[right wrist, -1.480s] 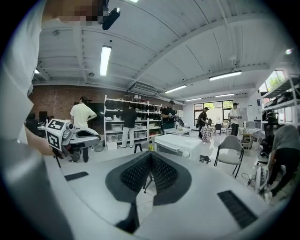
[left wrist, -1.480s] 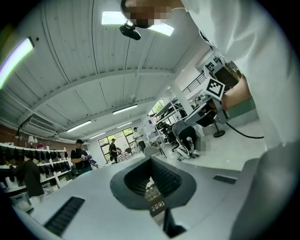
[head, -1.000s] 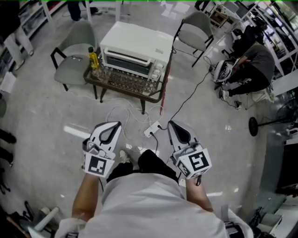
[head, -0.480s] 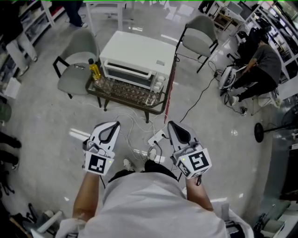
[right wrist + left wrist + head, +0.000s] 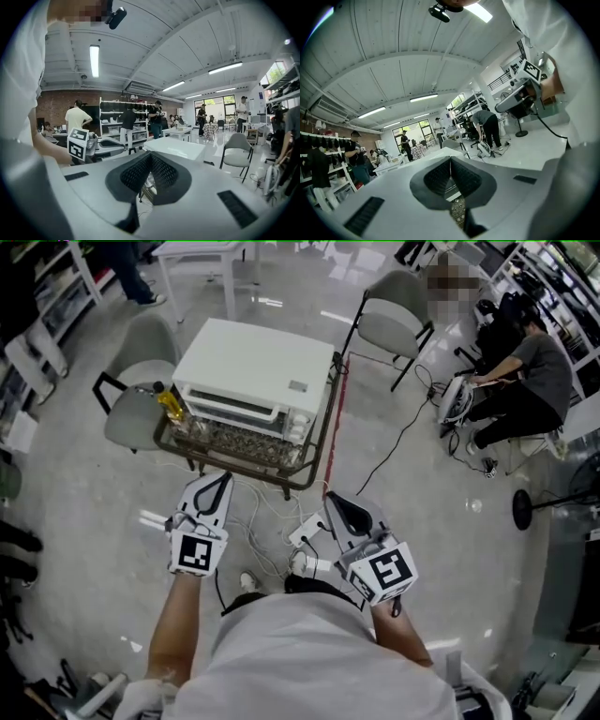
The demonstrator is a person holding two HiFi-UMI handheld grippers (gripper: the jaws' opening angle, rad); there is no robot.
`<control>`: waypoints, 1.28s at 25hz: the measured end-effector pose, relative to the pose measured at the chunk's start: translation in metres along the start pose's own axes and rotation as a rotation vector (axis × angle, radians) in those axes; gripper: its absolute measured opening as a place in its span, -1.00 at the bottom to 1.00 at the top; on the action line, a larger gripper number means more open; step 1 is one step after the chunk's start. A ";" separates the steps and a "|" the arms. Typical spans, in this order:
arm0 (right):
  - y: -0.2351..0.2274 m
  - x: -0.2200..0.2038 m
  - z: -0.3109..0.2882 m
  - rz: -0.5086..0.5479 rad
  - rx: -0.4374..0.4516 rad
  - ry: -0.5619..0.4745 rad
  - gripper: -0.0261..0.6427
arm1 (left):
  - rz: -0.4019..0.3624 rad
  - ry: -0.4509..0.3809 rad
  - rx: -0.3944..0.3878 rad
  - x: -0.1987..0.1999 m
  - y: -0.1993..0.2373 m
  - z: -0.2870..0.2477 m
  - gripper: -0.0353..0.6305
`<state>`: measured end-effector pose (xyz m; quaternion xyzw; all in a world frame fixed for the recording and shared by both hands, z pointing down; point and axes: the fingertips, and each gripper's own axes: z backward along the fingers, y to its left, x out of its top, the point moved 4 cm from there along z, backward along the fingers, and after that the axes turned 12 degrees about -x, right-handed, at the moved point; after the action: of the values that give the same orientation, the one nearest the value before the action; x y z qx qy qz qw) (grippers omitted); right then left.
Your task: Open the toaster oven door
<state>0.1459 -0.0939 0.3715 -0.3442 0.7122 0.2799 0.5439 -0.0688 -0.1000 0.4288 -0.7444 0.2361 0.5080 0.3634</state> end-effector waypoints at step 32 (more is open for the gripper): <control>-0.039 -0.025 0.023 -0.045 -0.087 0.042 -0.85 | -0.225 0.464 -0.302 -0.084 0.068 -0.176 -0.36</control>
<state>0.1946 -0.0957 0.3886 -0.3894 0.7027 0.2911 0.5195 -0.0462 -0.2810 0.5247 -0.9077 0.1507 0.3105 0.2388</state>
